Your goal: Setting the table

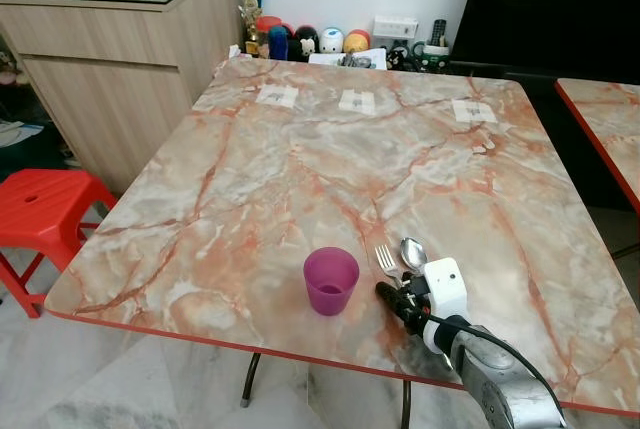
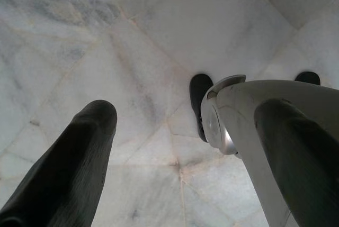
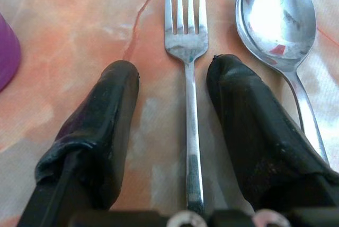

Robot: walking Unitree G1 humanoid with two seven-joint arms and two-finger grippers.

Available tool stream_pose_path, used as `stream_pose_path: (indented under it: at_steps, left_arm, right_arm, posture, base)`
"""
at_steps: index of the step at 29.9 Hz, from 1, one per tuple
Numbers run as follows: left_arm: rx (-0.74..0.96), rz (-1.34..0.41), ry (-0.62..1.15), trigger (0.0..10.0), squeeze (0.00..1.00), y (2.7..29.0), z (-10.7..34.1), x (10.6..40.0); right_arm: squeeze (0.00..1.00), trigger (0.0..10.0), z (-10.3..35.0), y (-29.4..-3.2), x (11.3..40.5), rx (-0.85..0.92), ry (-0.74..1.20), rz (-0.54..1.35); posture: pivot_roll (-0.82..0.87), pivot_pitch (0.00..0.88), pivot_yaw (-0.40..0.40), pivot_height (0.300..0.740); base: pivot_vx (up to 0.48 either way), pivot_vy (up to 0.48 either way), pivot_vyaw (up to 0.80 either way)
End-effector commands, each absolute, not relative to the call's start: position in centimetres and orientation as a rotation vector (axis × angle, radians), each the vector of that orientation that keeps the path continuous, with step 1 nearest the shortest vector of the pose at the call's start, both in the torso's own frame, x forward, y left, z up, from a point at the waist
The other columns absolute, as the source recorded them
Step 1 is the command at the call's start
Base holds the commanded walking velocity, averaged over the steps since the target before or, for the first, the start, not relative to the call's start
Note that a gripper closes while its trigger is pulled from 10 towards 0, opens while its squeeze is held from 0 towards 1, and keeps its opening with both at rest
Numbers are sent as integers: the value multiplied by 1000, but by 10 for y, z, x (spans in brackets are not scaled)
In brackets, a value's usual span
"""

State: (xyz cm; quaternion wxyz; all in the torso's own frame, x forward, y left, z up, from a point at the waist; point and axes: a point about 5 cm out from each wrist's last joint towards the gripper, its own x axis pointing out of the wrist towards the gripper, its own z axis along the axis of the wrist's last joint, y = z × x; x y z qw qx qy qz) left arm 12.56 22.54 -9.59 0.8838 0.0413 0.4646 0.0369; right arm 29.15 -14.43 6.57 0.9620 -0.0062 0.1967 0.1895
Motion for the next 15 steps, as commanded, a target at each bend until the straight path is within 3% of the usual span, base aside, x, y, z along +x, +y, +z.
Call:
stream_pose_path:
  at_steps: [1, 3, 15]
  left_arm:
    - [77, 58, 1020, 10000, 0, 219, -102, 113]
    - [75, 54, 1023, 10000, 0, 218, -102, 113]
    - [76, 45, 1023, 10000, 0, 216, -102, 114]
  right_arm:
    - [0, 10000, 46, -147, 280, -17, 514, 380]
    - [0, 0, 47, -147, 280, -18, 512, 385]
    - [0, 0, 51, -143, 278, -35, 517, 408]
  posture:
    - [12, 97, -36, 740]
    - [10, 94, -37, 740]
    - [9, 87, -37, 740]
  base:
    - [0, 0, 0]
    - [0, 0, 0]
    - [0, 0, 0]
